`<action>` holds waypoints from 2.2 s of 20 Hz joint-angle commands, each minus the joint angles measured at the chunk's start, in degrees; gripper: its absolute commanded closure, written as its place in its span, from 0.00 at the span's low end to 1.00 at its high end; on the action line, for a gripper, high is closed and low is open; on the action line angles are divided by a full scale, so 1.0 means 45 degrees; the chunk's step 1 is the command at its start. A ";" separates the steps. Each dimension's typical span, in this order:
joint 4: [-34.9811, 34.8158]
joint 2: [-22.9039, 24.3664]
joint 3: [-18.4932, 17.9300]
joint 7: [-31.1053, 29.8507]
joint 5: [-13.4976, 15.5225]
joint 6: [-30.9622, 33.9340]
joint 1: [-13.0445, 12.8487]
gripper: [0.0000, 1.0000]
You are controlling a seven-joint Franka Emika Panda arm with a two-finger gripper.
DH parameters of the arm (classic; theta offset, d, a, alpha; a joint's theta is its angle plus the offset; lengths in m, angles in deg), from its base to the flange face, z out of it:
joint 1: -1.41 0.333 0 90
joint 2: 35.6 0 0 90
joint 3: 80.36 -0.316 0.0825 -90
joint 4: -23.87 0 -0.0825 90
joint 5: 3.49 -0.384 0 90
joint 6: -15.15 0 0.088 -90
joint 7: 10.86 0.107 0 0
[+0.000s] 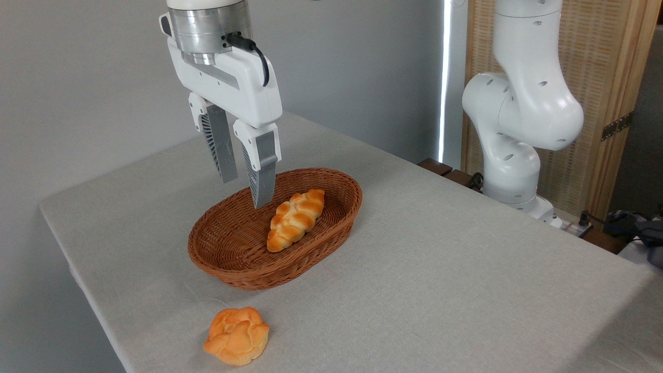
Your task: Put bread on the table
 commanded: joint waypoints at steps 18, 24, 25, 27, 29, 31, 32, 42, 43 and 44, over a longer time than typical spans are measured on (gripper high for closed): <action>-0.0449 0.0556 -0.0268 0.0236 0.0464 0.0269 -0.0147 0.00; -0.2421 0.1533 0.0648 0.0256 0.0523 -0.0707 -0.0146 0.00; -0.2752 0.1668 0.0883 0.0236 0.0523 -0.0727 -0.0146 0.00; -0.3708 0.2059 0.1488 0.0217 0.0523 -0.0941 -0.0166 0.00; -0.4179 0.2119 0.1860 0.0099 0.0542 -0.1351 -0.0204 0.00; -0.4550 0.2099 0.2153 -0.0134 0.0542 -0.1605 -0.0341 0.00; -0.4746 0.2080 0.2232 -0.0290 0.0542 -0.1703 -0.0380 0.00; -0.6485 0.1768 0.2526 -0.0291 -0.0140 -0.2699 -0.0849 0.00; -0.6582 0.1748 0.2526 -0.0291 -0.0277 -0.2720 -0.0849 0.00; -0.6661 0.1748 0.2545 -0.0291 -0.0375 -0.2720 -0.0849 0.00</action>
